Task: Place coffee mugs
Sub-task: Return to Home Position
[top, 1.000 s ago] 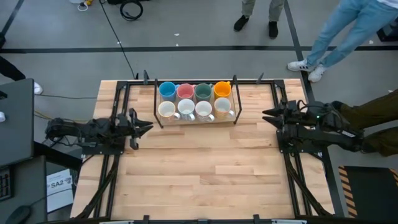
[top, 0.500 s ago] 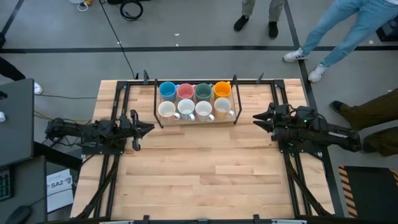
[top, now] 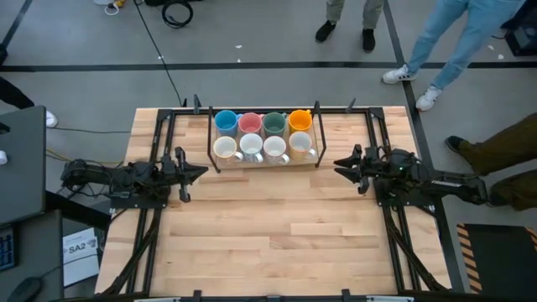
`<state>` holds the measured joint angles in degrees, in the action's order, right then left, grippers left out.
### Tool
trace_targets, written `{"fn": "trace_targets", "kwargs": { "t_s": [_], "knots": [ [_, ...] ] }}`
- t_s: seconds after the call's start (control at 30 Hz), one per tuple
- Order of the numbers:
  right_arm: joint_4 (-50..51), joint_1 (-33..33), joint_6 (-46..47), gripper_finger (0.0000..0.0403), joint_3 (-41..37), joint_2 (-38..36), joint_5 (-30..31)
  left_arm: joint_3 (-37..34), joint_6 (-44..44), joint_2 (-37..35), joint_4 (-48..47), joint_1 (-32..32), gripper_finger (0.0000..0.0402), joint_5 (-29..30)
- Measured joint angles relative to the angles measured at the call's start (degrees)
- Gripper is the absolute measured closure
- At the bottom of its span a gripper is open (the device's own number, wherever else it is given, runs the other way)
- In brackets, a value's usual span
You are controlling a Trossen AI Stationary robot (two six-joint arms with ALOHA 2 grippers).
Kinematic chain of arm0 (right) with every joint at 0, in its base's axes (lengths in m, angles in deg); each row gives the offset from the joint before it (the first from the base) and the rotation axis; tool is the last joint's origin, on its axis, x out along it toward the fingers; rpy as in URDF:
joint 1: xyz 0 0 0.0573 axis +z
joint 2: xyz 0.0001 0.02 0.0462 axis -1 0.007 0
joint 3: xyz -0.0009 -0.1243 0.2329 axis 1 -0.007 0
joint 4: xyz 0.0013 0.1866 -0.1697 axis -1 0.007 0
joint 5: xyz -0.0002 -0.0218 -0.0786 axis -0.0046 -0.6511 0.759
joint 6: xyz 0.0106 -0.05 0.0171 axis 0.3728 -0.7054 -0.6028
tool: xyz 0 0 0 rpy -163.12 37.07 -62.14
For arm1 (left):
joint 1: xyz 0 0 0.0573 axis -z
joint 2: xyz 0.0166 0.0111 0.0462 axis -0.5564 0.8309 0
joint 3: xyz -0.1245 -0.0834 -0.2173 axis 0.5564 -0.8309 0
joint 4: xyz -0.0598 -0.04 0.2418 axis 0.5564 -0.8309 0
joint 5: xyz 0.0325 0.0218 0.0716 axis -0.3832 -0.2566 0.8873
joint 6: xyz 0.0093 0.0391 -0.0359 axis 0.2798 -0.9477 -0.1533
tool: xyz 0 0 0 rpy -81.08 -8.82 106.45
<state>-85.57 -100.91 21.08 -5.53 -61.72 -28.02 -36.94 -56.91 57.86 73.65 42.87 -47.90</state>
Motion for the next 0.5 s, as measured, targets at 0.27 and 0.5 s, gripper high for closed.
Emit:
{"fn": "trace_targets", "kwargs": {
  "t_s": [0.27,0.5],
  "knots": [
    [0.5,0.0,-5.2,0.0254,0.0,0.4,0.2,0.0,-2.7,0.0,0.0,0.0,0.0391,1.2],
    [0.5,0.0,-4.3,0.0253,0.0,0.4,0.2,0.0,-4.7,0.0,-2.7,-0.4,0.0392,2.8]
  ]
}}
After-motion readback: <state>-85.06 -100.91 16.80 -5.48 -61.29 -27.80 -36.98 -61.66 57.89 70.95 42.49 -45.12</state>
